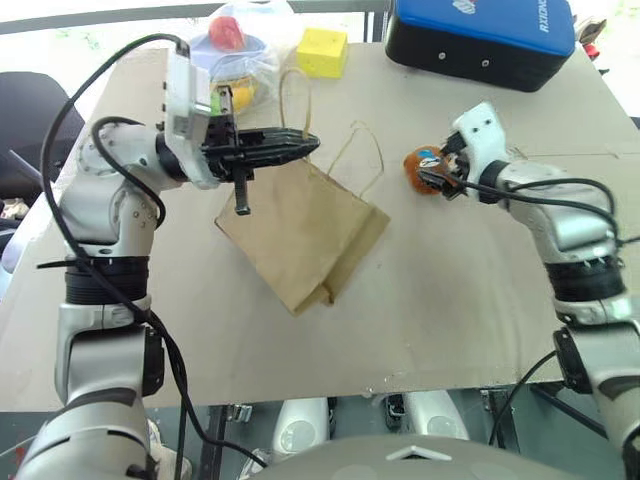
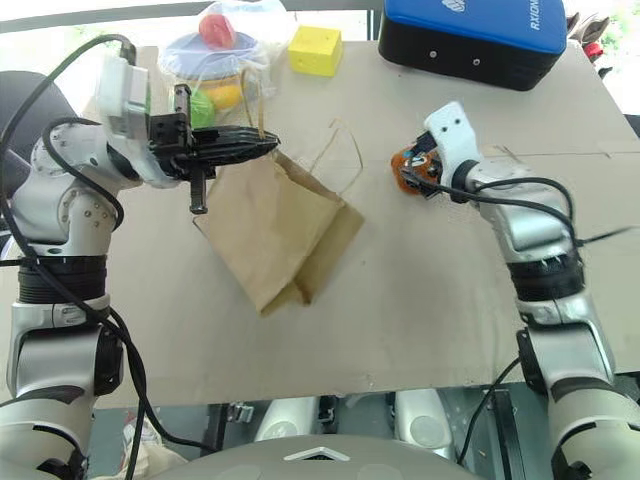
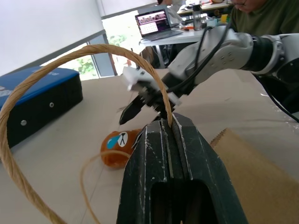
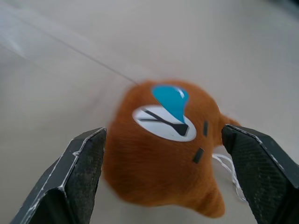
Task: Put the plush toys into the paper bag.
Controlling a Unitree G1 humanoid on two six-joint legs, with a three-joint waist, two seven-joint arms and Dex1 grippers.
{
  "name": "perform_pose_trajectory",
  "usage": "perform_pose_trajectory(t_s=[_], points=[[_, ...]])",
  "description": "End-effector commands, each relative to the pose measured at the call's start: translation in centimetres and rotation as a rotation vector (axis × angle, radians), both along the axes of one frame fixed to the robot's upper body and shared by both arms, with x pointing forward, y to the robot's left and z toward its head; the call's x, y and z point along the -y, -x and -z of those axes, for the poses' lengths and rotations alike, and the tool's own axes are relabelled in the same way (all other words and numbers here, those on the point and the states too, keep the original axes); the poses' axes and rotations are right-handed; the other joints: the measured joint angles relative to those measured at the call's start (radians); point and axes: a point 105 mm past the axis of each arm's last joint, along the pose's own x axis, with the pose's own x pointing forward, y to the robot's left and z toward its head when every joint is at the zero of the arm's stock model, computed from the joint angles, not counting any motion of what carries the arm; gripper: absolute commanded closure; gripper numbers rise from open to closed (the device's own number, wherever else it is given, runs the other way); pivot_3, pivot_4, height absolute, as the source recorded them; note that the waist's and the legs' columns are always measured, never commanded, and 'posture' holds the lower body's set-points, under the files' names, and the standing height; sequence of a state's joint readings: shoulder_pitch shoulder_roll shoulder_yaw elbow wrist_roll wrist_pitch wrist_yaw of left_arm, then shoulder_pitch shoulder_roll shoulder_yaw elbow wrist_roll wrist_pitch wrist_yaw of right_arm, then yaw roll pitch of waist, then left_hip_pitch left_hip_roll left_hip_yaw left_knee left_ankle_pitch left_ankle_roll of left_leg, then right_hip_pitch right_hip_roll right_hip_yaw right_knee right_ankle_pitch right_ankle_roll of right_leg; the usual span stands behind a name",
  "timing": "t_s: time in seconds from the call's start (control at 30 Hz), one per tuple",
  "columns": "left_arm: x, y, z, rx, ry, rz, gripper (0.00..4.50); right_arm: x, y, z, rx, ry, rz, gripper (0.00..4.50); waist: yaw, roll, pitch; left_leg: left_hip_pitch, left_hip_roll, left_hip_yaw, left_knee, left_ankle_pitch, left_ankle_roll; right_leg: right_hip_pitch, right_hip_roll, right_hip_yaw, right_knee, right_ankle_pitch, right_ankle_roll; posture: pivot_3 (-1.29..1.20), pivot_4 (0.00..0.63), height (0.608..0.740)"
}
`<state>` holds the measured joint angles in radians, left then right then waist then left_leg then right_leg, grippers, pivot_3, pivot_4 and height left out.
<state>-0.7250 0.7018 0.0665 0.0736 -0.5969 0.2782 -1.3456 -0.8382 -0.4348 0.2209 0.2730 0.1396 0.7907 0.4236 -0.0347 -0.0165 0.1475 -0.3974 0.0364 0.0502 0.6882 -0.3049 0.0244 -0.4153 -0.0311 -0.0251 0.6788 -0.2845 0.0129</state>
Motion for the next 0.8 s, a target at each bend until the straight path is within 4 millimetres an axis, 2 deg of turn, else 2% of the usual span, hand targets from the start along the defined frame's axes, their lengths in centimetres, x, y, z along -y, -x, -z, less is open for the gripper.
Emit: perform_pose_trajectory(t_s=[0.03, 0.07, 0.2, 0.23, 0.27, 0.3, 0.43, 0.5, 0.53, 0.7, 0.8], points=[[0.1, 0.5, -0.5, 0.033, 0.030, -0.004, 4.50, -0.1, -1.2, 0.6, 0.008, 0.001, 0.001, 1.14, -0.003, 0.000, 0.000, -0.001, 0.000, 0.000, 0.000, 0.000, 0.000, 0.000, 0.000, 0.000, 0.000, 0.000, 0.000, 0.00, 0.150, 0.733], [0.2, 0.6, -0.4, 0.027, 0.041, -0.009, 4.50, 0.0, -1.4, 0.6, 0.020, 0.017, -0.004, 1.39, -0.004, 0.000, 0.000, -0.001, 0.000, 0.000, 0.000, 0.000, 0.000, 0.000, 0.000, 0.000, 0.000, 0.000, 0.000, 0.00, 0.150, 0.733], [0.0, 1.1, 0.0, -0.003, 0.084, -0.042, 4.50, 0.0, -0.9, -0.2, 0.094, 0.046, -0.071, 3.31, -0.002, 0.000, 0.000, -0.002, 0.000, 0.000, 0.001, 0.000, 0.000, 0.000, -0.002, 0.000, 0.001, 0.000, 0.000, 0.00, 0.150, 0.733], [-0.1, 1.1, 0.1, -0.009, 0.089, -0.049, 4.50, 0.1, -0.7, -0.4, 0.107, 0.042, -0.080, 3.66, -0.001, 0.000, 0.000, -0.002, 0.000, 0.000, 0.001, 0.000, 0.000, 0.000, -0.002, -0.001, 0.000, 0.000, 0.000, 0.00, 0.150, 0.733], [-0.2, 1.2, 0.3, -0.021, 0.099, -0.058, 4.50, 0.1, -0.2, -1.3, 0.153, 0.026, -0.111, 4.21, 0.000, 0.000, 0.000, -0.002, 0.000, 0.000, 0.001, 0.000, 0.000, 0.000, -0.002, -0.001, 0.000, 0.000, 0.000, 0.00, 0.150, 0.733], [-0.4, 1.3, 0.4, -0.039, 0.118, -0.067, 4.50, 0.0, 0.6, -2.8, 0.209, -0.025, -0.150, 4.41, 0.003, 0.000, 0.000, -0.002, 0.000, -0.001, 0.001, 0.000, 0.000, 0.000, -0.002, -0.001, 0.000, 0.000, 0.000, 0.00, 0.150, 0.733], [-0.6, 1.7, 0.6, -0.086, 0.188, -0.094, 4.50, -1.2, 4.3, -8.0, 0.410, -0.139, -0.326, 4.41, 0.010, 0.001, 0.001, -0.003, 0.001, -0.001, 0.001, 0.000, 0.000, 0.000, -0.002, -0.001, 0.000, 0.000, 0.000, 0.00, 0.150, 0.733], [-1.3, 2.2, 1.0, -0.130, 0.244, -0.140, 4.50, -2.9, 7.1, -11.0, 0.486, -0.181, -0.461, 4.41, 0.007, 0.002, 0.001, -0.003, 0.001, -0.001, 0.001, 0.000, 0.000, 0.000, -0.002, -0.001, 0.000, 0.000, 0.000, 0.00, 0.150, 0.733], [-1.6, 2.7, 1.4, -0.149, 0.253, -0.156, 4.50, -4.0, 8.3, -11.6, 0.503, -0.162, -0.527, 4.41, 0.004, 0.002, 0.001, -0.002, 0.001, -0.001, 0.001, 0.000, 0.000, 0.000, -0.002, 0.000, 0.000, 0.000, 0.000, 0.00, 0.150, 0.733], [-2.1, 3.3, 1.6, -0.178, 0.281, -0.190, 4.50, -8.5, 11.2, -10.6, 0.460, -0.039, -0.794, 4.41, 0.006, 0.001, 0.001, 0.000, 0.001, -0.003, 0.000, 0.000, 0.000, 0.000, -0.001, -0.002, 0.000, 0.000, 0.000, 0.00, 0.150, 0.733], [-1.9, 3.3, 1.2, -0.175, 0.307, -0.183, 4.50, -10.8, 11.3, -8.1, 0.390, 0.050, -0.913, 4.41, 0.017, 0.001, 0.001, 0.000, 0.000, -0.003, 0.001, 0.000, 0.000, 0.000, -0.003, -0.002, 0.002, 0.000, 0.000, 0.00, 0.150, 0.733]])
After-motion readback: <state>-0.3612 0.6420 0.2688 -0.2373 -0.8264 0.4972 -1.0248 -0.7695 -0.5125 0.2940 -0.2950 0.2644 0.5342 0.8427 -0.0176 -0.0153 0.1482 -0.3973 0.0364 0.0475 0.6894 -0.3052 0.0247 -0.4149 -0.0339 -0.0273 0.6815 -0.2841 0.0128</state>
